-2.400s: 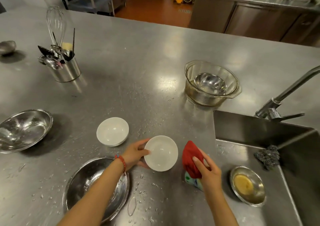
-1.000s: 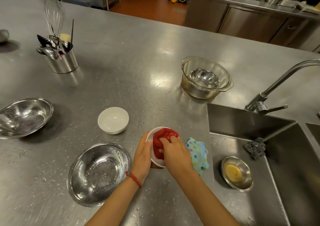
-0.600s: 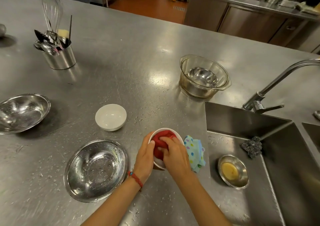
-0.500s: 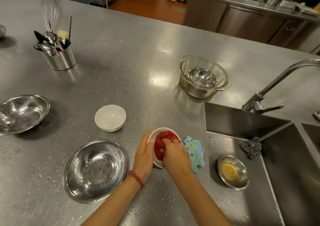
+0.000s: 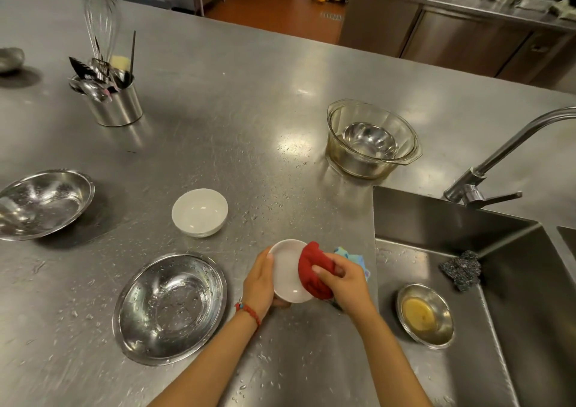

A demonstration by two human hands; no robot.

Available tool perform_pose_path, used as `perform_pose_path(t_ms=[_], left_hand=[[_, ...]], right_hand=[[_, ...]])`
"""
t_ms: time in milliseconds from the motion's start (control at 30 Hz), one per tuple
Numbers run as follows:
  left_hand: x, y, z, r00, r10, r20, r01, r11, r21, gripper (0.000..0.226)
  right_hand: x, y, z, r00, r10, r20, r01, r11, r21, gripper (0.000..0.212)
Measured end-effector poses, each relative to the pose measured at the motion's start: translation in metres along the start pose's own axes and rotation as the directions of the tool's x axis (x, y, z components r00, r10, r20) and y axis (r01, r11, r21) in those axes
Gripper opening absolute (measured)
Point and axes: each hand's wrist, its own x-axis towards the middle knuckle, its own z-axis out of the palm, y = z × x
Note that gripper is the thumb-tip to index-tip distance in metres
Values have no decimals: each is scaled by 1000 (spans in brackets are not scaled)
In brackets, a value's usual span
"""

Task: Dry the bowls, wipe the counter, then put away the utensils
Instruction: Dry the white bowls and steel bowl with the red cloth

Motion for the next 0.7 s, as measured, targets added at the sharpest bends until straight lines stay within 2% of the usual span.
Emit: perform_pose_path(t_ms=[233,400,567,700], left_hand=[[12,-4,6,996,34,-87,-15,977,212,30],[20,-9,4,986,78,-146,-30,951,309,30],[27,-7,-3,988,104,-111,-48,908,415,24],[40,15,-22,980,165,-115,-97,890,446,31]], right_hand=[[5,15,-10,995,-61,-74,70,991,113,31],[20,17,-18,999,-26,-24,30,982,185,36],[35,9,-13,999,-38,2,37,988,153,41],[42,-3,10,997,-74,-21,77,988,135,39]])
